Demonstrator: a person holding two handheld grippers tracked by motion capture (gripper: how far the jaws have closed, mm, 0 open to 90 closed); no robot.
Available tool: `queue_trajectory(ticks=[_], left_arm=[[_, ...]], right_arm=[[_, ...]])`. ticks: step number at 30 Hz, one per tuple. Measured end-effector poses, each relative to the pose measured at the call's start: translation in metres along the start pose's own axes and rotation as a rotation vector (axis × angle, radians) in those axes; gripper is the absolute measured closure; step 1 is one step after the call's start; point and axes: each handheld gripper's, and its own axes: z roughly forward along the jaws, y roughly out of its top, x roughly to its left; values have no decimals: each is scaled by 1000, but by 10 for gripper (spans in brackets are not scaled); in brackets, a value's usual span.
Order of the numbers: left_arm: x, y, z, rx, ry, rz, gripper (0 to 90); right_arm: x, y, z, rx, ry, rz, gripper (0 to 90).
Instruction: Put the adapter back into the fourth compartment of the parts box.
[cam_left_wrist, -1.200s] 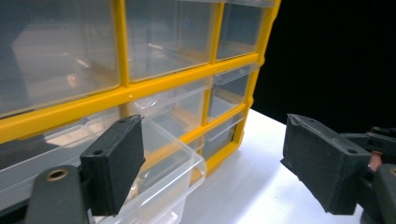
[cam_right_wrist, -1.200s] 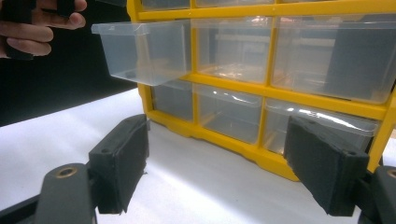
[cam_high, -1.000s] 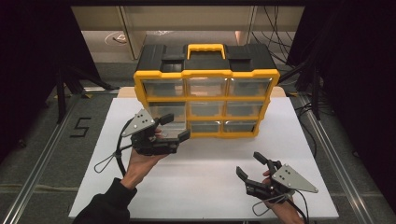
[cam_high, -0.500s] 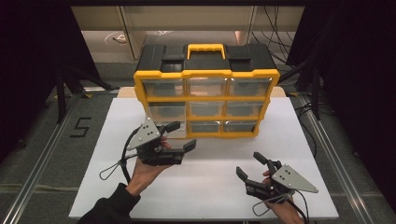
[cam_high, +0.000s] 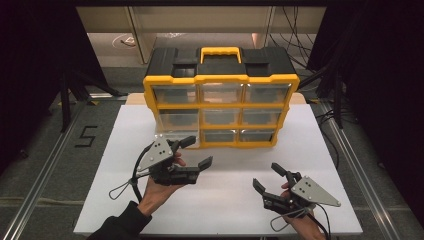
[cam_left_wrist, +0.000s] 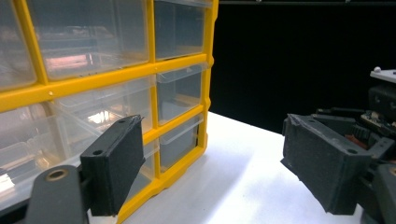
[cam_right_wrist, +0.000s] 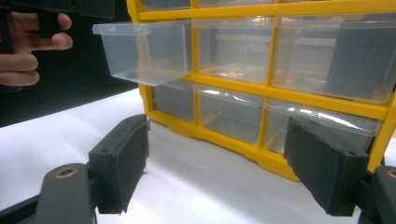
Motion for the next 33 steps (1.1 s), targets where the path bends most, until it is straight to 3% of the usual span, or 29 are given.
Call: queue_trajectory(ticks=[18, 33], left_arm=[[-3, -16, -6, 10, -13, -2, 198], [-2, -23, -15, -15, 2, 2, 198]], right_arm=[[0, 0, 0, -1, 1, -1, 232], [1, 0, 0, 1, 4, -1, 232]])
